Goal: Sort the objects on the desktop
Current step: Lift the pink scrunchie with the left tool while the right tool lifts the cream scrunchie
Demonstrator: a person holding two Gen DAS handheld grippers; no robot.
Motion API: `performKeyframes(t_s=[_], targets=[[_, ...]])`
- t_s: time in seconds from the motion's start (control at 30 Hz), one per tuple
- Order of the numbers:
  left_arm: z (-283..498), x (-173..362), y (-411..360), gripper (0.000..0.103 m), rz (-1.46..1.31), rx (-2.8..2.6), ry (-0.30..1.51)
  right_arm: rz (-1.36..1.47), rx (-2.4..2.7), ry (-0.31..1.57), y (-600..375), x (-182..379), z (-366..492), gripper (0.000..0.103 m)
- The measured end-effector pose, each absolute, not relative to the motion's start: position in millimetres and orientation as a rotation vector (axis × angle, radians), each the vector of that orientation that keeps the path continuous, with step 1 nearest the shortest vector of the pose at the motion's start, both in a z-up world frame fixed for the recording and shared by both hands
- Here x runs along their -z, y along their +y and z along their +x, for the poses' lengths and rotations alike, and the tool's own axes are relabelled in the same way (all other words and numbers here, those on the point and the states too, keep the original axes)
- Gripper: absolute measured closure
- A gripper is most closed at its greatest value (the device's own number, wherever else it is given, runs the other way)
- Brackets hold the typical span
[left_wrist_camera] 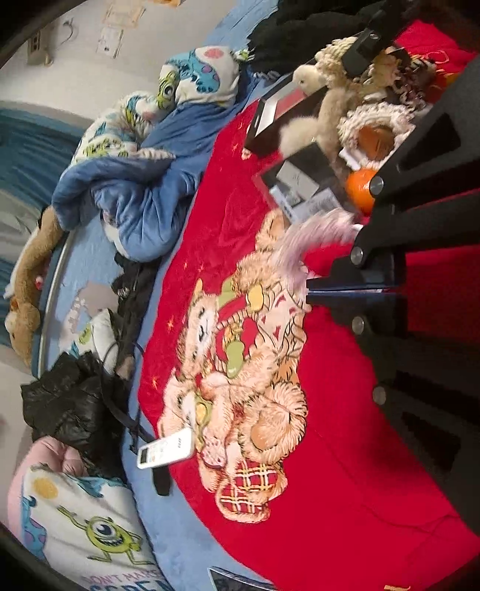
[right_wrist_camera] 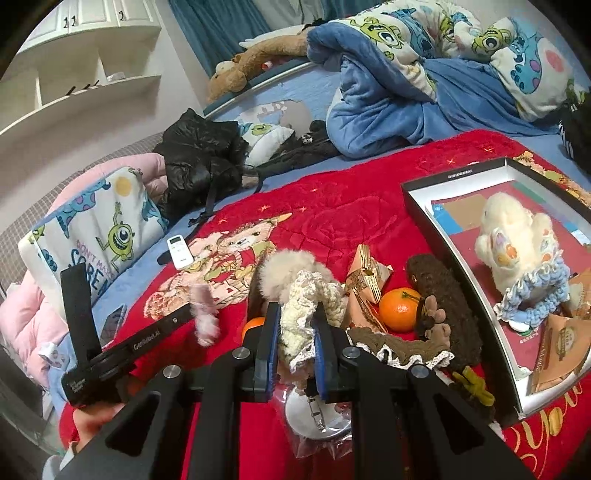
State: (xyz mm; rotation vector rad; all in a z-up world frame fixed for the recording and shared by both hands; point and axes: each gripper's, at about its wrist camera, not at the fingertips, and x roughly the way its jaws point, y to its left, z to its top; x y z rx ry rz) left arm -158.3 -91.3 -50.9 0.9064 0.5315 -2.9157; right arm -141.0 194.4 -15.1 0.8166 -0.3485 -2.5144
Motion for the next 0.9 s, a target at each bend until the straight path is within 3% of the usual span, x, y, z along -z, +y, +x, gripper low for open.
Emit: performKeyframes(t_s=[0.37, 0.5, 0.67, 0.77, 0.87, 0.9], targets=[[-162.8, 56.4, -68.3, 0.101, 1.050, 2.922, 0.376, 0.810, 2.538, -0.357, 203.3, 10.3, -133.6, 0.087], [-171.9, 62.2, -58.0, 0.095, 1.123, 2.906, 0.296, 0.812, 2.526, -0.367, 203.0, 10.4, -134.6, 0.087], [-177.4, 63.7, -49.7, 0.094, 1.138, 2.910, 0.249, 0.813, 2.490, -0.419, 207.5, 10.3, -136.2, 0.087], [-184.6, 65.5, -45.5, 0.086, 1.164, 2.885, 0.213, 0.811, 2.479, -0.438, 209.4, 9.2, -136.6, 0.087], [-195.1, 70.0, -48.2, 0.059, 1.179, 2.792, 0.208, 0.809, 2.474, -0.441, 209.3, 8.3, -136.1, 0.087], [-196.3, 70.7, -52.0, 0.059, 1.177, 2.782, 0.240, 0.808, 2.476, -0.438, 209.0, 7.9, -135.4, 0.087]])
